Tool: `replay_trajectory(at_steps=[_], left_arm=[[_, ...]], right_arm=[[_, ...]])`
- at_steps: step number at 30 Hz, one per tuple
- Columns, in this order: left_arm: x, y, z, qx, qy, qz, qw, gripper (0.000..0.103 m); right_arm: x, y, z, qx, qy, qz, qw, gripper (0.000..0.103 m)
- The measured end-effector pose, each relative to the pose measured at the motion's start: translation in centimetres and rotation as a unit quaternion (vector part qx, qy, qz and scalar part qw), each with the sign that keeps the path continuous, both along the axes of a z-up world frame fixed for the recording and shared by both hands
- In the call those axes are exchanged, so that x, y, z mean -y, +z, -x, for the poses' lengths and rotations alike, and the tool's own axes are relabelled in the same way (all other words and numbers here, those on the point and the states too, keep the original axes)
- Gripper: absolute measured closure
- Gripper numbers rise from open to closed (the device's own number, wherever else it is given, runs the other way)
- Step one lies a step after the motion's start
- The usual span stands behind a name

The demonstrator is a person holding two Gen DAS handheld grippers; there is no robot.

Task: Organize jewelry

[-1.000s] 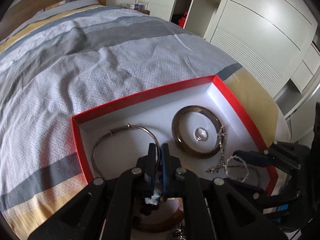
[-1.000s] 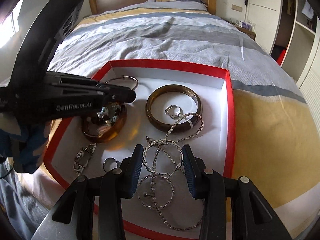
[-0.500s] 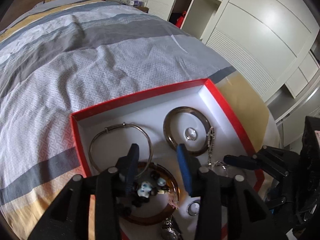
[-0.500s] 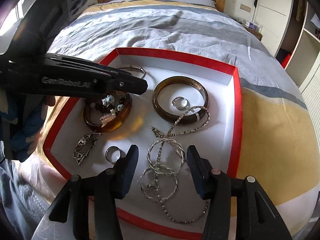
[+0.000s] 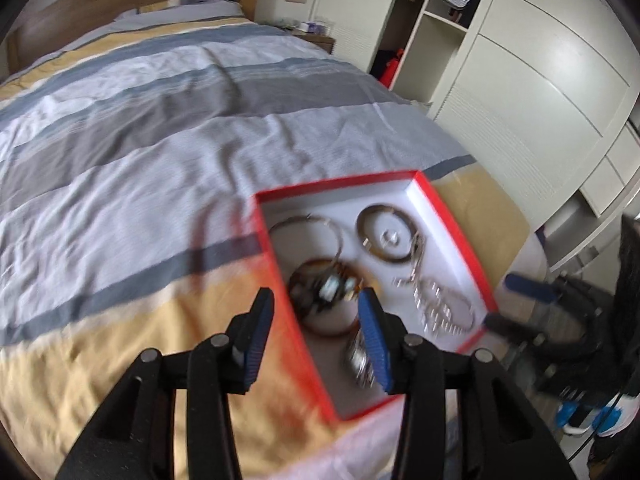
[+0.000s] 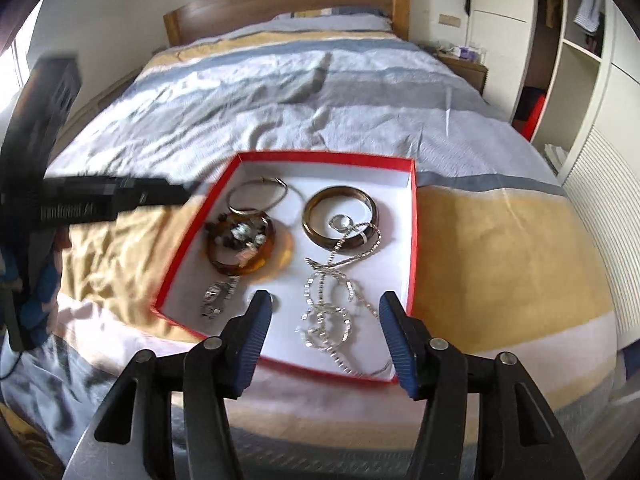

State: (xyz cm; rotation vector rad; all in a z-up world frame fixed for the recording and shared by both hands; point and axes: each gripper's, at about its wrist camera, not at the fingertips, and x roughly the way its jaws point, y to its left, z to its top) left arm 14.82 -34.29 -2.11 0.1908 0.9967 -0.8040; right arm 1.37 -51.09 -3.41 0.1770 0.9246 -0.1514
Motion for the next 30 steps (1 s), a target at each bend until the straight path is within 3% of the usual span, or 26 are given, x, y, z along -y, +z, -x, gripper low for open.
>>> replay_trajectory(at_steps=[9, 14, 18, 26, 30], left_arm=[[-11.0, 1.5, 5.6, 0.025, 0.066, -0.03, 0.9971, 0.058], [-17.2, 2.3, 8.6, 0.06, 0.122, -0.054, 0.9892, 0.057], [-22.0, 3.2, 10.4, 0.08, 0.167, -0.055, 0.9811, 0.049], [-27.7, 4.9, 13.0, 0.103, 0.239, -0.047, 0.9644, 0.049], [-28.3, 5.6, 14.1, 0.112, 0.248, -0.035, 0.9616, 0.049]], right_arm=[[-6.3, 2.1, 2.1, 0.023, -0.001, -0.035, 0.999, 0.041], [-10.6, 3.1, 2.5, 0.033, 0.013, -0.039, 0.999, 0.031], [-13.8, 4.0, 2.9, 0.042, 0.012, -0.032, 0.999, 0.024], [-19.0, 5.6, 4.3, 0.058, 0.028, -0.008, 0.998, 0.013], [-20.0, 6.3, 5.3, 0.063, 0.025, 0.009, 0.998, 0.007]])
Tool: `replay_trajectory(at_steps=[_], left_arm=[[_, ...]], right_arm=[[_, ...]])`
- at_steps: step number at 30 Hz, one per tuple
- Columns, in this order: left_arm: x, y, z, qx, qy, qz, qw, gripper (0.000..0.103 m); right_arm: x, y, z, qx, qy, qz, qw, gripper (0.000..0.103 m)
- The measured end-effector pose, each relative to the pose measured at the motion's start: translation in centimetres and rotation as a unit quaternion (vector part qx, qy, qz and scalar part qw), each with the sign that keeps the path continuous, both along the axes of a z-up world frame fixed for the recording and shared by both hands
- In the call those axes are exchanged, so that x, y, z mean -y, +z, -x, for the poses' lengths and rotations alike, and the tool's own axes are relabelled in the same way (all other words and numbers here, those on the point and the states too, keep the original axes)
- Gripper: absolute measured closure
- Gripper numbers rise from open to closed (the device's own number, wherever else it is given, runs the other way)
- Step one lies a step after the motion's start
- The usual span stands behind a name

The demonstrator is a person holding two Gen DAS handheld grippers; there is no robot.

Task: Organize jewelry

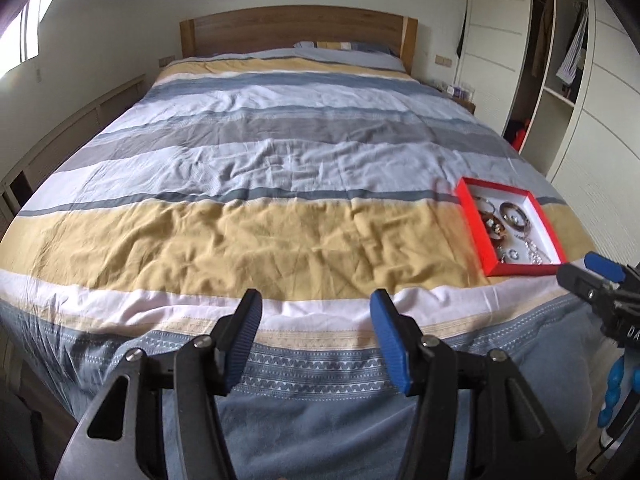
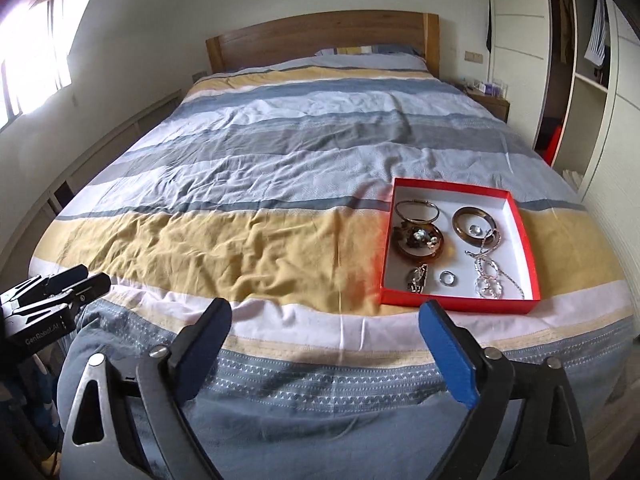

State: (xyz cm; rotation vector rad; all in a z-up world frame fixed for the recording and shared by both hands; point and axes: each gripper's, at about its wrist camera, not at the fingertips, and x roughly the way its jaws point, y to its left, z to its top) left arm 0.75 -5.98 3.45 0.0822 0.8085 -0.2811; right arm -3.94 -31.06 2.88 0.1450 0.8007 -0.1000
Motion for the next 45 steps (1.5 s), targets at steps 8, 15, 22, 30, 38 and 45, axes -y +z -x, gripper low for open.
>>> replay_trajectory(at_steps=[8, 15, 22, 30, 38, 45], left_arm=[[1.5, 1.3, 1.5, 0.023, -0.012, 0.006, 0.9997, 0.049], [2.9, 0.9, 2.0, 0.023, -0.02, 0.001, 0.9995, 0.049], [4.1, -1.0, 2.1, 0.016, -0.014, -0.015, 0.9997, 0.049], [5.5, -3.2, 1.4, -0.011, -0.022, -0.03, 0.9992, 0.049], [6.4, -3.8, 0.7, -0.024, -0.026, -0.033, 0.9988, 0.049], [7.0, -4.0, 0.5, -0.026, -0.03, -0.036, 0.9985, 0.049]], right_arm=[[1.2, 0.6, 1.9, 0.007, -0.035, 0.023, 0.999, 0.001], [2.7, -0.8, 2.3, -0.005, -0.054, 0.025, 0.998, 0.001], [3.7, -2.5, 2.3, -0.014, -0.065, 0.037, 0.997, 0.001], [4.7, -4.5, 1.7, -0.036, -0.071, 0.039, 0.996, 0.001], [5.2, -5.3, 1.2, -0.048, -0.068, 0.034, 0.996, 0.001], [5.5, -5.5, 1.1, -0.052, -0.07, 0.031, 0.996, 0.001]])
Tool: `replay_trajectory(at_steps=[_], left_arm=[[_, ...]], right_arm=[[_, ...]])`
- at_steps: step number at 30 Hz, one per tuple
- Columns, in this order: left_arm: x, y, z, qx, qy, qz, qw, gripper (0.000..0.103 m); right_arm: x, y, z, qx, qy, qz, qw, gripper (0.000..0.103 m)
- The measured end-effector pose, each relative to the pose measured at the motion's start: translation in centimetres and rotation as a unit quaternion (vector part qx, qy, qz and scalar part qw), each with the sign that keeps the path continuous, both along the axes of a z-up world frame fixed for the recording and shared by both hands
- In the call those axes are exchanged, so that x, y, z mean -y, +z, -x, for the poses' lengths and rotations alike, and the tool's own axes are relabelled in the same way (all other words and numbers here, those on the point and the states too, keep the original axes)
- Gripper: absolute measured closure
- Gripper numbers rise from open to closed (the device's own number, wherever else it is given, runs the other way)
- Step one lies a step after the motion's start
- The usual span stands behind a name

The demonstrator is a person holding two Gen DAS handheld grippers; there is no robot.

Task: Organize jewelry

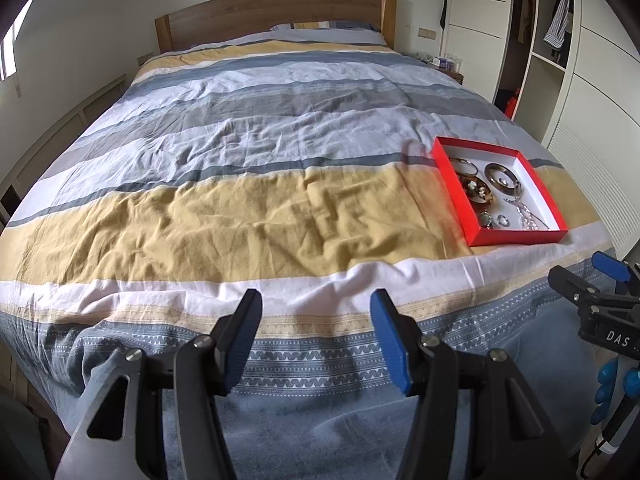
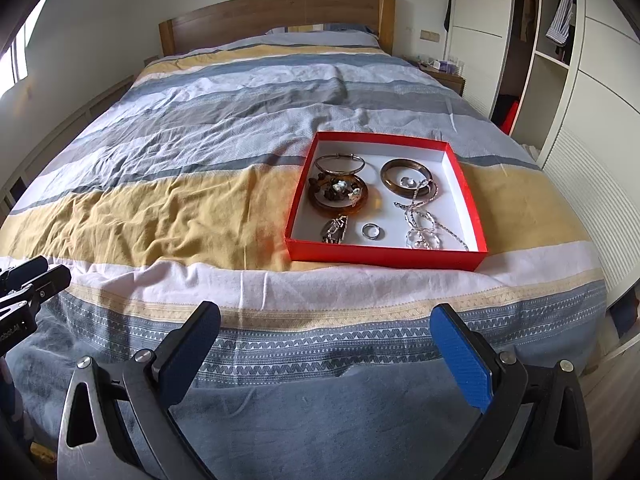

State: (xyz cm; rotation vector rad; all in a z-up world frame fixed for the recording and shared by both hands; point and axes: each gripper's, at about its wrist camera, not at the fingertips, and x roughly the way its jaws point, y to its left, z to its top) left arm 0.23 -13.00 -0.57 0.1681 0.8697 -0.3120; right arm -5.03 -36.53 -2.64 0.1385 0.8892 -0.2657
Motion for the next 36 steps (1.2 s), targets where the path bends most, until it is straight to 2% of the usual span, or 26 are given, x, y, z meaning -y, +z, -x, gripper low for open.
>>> replay_trajectory(at_steps=[36], left_arm=[[0.37, -0.3, 0.34, -0.002, -0.005, 0.002, 1.0, 0.049]], right_arm=[[0.0, -0.33, 0.06, -0.009, -0.002, 0.001, 1.0, 0.001]])
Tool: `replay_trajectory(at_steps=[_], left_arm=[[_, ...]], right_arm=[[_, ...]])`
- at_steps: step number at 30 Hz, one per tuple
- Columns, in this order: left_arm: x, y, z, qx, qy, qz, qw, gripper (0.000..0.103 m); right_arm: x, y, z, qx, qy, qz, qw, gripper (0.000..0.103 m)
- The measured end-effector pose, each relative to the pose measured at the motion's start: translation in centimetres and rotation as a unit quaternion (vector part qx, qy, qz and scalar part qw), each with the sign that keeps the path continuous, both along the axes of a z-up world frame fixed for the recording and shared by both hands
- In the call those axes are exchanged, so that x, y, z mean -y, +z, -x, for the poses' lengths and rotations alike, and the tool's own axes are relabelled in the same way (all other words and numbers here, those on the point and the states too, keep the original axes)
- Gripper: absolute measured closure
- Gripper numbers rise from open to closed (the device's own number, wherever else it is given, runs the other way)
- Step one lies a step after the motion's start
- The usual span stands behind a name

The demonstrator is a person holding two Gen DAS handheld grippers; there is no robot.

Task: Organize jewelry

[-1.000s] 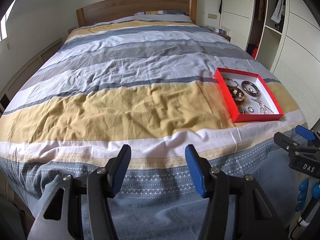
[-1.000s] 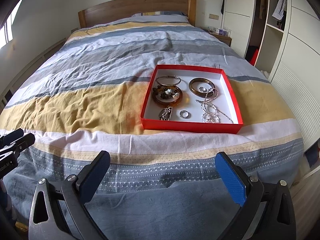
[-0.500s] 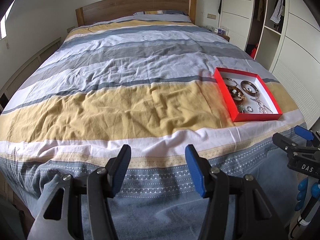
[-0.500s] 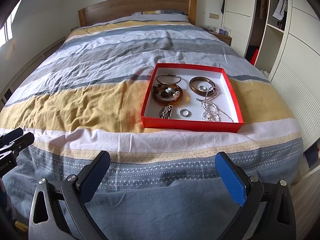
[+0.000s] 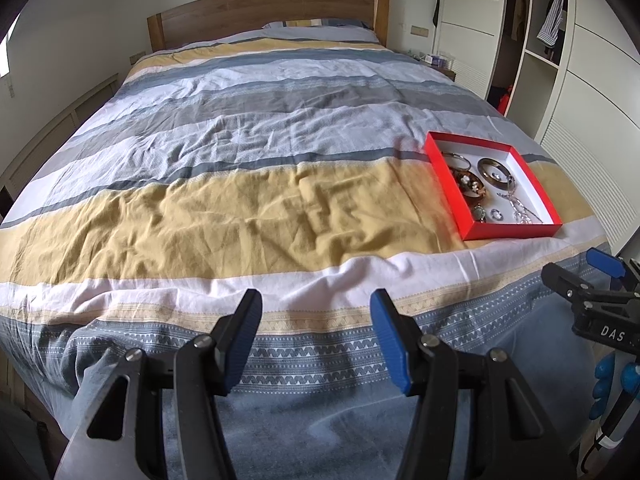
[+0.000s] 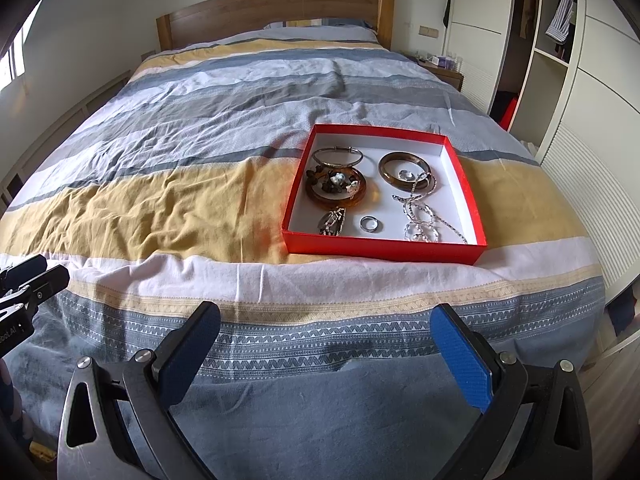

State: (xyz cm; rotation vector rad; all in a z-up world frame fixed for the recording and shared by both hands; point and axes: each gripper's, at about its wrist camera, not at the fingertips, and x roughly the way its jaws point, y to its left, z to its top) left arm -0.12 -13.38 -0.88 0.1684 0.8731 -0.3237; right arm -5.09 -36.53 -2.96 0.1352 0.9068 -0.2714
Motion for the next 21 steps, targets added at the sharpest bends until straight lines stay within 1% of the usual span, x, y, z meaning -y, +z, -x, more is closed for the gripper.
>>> replay_trajectory(at_steps=[21], left_arm=[[-0.4, 0.12, 0.13, 0.004, 0.001, -0.001, 1.0, 0.049]], right_arm=[[-0.09, 0.27, 0.24, 0.006, 0.0, 0.001, 1.0, 0.001]])
